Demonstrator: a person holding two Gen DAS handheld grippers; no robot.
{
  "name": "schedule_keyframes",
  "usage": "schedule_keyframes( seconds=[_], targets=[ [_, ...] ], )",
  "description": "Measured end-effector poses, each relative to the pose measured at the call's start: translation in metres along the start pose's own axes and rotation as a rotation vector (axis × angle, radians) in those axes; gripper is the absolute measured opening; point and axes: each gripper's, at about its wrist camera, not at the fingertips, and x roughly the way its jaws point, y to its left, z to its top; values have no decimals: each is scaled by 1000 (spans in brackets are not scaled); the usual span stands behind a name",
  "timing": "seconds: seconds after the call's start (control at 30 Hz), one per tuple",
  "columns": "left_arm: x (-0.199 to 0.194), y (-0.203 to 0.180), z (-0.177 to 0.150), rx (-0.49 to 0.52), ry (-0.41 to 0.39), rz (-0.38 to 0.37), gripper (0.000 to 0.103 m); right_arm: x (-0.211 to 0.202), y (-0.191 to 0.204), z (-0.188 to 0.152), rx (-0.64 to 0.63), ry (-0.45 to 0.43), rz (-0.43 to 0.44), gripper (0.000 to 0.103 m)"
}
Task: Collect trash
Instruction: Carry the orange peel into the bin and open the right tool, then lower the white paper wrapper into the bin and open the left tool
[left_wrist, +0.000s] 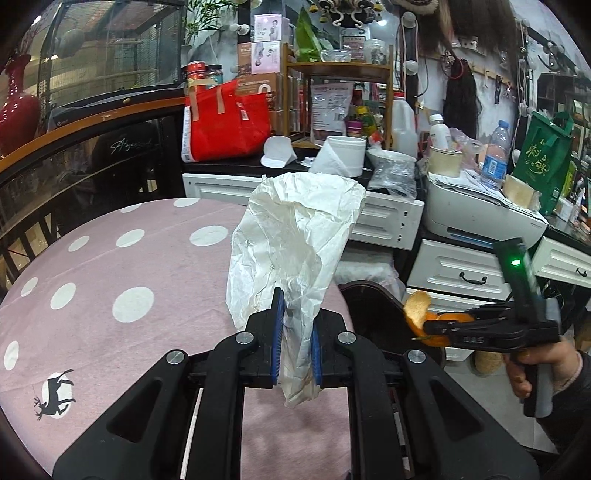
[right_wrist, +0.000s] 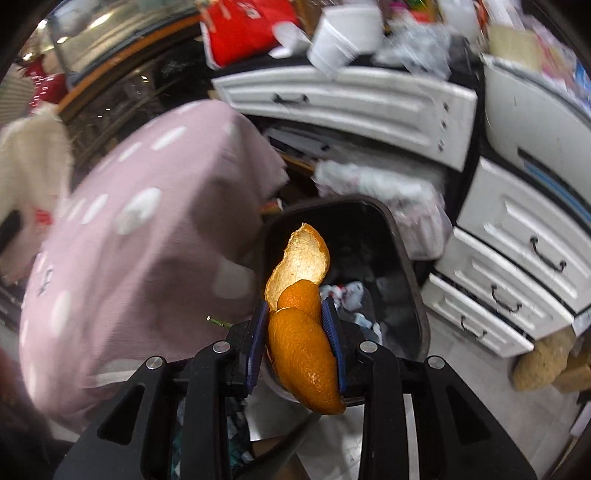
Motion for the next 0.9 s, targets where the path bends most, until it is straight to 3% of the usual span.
schedule_keyframes(
  seconds=[0.5, 0.6, 0.73, 0.9],
  targets=[
    [22, -35, 3, 31, 35, -69, 13, 89, -30, -25, 89, 205, -56, 32],
    [27, -39, 2, 32, 46, -83, 13, 97, -31, -30, 98, 225, -63, 39],
    [31, -44, 3, 36, 53, -99, 13, 93, -32, -33, 104, 212, -71, 58],
    [36, -54, 6, 56, 67, -128, 13, 71, -35, -29, 113, 153, -93, 62]
  ],
)
